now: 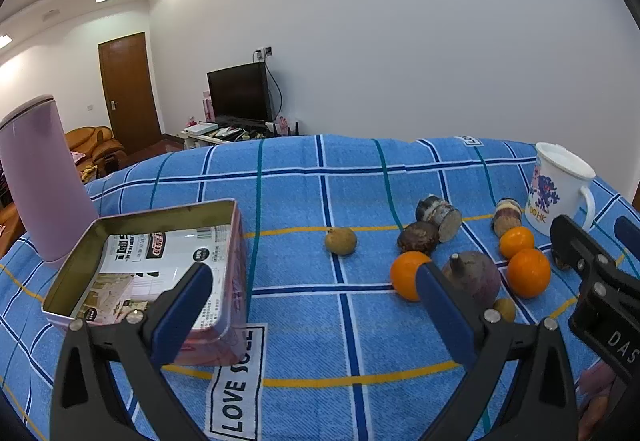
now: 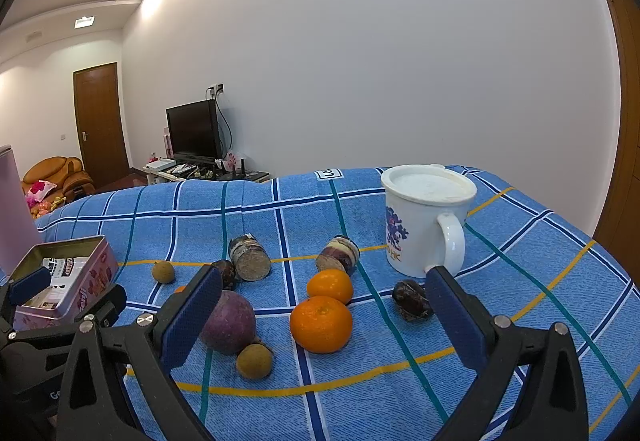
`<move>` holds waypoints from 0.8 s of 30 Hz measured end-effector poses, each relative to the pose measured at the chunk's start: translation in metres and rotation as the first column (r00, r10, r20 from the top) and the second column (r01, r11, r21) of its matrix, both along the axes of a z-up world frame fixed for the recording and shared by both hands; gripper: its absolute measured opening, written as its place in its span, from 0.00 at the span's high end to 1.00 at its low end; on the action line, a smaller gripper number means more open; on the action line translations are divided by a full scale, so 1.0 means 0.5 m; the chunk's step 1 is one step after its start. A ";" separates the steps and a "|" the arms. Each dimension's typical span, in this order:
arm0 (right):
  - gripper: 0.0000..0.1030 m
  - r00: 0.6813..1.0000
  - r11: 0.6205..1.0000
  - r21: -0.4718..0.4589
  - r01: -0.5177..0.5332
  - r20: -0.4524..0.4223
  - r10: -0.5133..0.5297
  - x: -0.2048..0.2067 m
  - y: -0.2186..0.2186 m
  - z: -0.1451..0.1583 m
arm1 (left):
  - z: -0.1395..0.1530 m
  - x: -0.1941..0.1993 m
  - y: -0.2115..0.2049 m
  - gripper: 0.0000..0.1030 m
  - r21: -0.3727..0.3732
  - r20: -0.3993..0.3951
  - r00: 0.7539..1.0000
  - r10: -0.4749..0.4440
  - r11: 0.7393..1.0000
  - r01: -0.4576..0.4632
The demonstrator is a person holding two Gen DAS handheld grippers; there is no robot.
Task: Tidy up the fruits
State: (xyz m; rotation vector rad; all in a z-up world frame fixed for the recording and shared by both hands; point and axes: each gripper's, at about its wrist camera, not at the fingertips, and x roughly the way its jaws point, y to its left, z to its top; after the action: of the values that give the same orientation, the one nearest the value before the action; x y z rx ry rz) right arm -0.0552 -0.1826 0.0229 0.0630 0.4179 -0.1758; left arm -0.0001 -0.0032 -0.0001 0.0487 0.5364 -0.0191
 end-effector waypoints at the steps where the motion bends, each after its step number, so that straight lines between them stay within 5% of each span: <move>1: 0.01 1.000 1.000 0.001 0.000 0.001 0.000 -0.001 0.000 0.000 | 0.000 0.000 0.000 0.00 0.000 0.000 1.000 0.000 1.000 0.000; 24: 0.01 1.000 1.000 0.010 0.006 -0.010 -0.006 0.000 -0.004 -0.001 | -0.001 -0.001 0.000 0.00 0.001 0.001 1.000 0.000 1.000 0.000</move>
State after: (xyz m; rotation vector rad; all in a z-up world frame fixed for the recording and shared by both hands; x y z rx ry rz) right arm -0.0552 -0.1848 0.0226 0.0735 0.4284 -0.1799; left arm -0.0006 -0.0033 -0.0005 0.0497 0.5357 -0.0184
